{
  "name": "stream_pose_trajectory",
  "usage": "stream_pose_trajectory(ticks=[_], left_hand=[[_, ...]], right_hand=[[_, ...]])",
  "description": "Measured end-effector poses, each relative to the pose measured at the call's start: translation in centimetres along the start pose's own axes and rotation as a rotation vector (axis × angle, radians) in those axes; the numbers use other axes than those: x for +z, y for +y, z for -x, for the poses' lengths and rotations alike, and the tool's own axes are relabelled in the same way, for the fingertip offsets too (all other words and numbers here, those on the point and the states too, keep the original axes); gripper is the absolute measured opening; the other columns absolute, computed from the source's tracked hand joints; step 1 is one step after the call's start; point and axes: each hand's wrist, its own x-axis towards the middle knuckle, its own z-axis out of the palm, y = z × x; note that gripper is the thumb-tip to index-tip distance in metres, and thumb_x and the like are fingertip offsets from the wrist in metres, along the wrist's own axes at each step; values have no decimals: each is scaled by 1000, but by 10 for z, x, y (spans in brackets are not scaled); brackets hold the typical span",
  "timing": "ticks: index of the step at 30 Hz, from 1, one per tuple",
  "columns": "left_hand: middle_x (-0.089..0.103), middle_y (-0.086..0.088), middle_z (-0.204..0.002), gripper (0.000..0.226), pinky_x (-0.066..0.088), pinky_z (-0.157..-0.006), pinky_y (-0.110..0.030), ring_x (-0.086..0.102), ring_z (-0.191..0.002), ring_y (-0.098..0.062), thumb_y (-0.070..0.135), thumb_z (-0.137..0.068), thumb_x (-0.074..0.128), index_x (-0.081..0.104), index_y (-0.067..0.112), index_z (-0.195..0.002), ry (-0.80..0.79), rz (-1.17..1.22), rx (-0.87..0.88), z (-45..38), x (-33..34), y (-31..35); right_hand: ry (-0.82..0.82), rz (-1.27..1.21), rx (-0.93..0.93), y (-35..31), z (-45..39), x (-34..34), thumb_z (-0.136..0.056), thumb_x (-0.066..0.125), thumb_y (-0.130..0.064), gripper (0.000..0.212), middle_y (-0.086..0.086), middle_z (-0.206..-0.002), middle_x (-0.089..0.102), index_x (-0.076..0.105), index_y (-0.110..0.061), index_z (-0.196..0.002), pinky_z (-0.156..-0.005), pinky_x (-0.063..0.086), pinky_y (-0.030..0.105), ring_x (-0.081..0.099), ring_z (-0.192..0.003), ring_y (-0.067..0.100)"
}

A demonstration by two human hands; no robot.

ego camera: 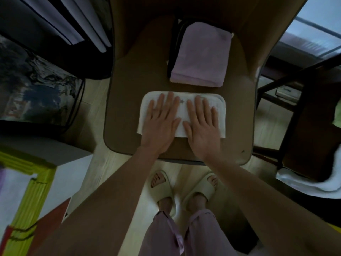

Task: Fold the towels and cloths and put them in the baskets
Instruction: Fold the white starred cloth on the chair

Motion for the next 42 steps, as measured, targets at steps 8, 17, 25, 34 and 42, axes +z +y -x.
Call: stream_pose_trajectory(ticks=[8, 17, 25, 34, 42], left_hand=[[2, -8, -160, 66, -2, -119, -49, -2, -147, -29, 54, -98, 19, 7, 22, -154, -2, -10, -20, 7, -13, -70], [17, -9, -158, 64, 12, -118, -46, 13, -146, -28, 51, -97, 18, 21, 17, -151, -175, 133, -65, -2, -64, -59], [67, 0, -100, 27, 51, -77, -42, 62, -88, -20, 30, -100, 39, 63, 19, -104, -269, 358, 80, -27, -136, 78], [65, -6, -103, 25, 48, -78, -33, 61, -98, -25, 24, -99, 39, 61, 15, -108, -524, 393, 154, -115, -125, 322], [64, -1, -97, 24, 54, -78, -37, 62, -85, -17, 27, -100, 42, 56, 19, -118, -537, 275, 201, -150, -121, 431]], right_hand=[[-30, 1, 73, -44, -23, 9, -100, 25, -50, 64, 12, -161, 1, 9, -20, -154, -121, 2, 44, -3, -148, 27], [-165, -94, 38, -14, -15, -34, -98, 11, -50, 64, 8, -161, 5, 10, -18, -154, -120, 0, 42, 0, -148, 21], [-15, -298, 294, 99, 55, -123, -99, 31, -31, 33, 5, -96, 59, 58, -12, -106, -86, 44, 40, 56, -91, 25], [194, -250, 651, 327, 139, -205, -94, 54, -16, 21, 15, -106, 63, 61, -6, -111, -87, 43, 41, 57, -101, 32], [255, -506, 890, 465, 112, -218, -91, 61, -25, 55, 17, -136, 49, 43, -3, -137, -98, 36, 36, 44, -126, 32]])
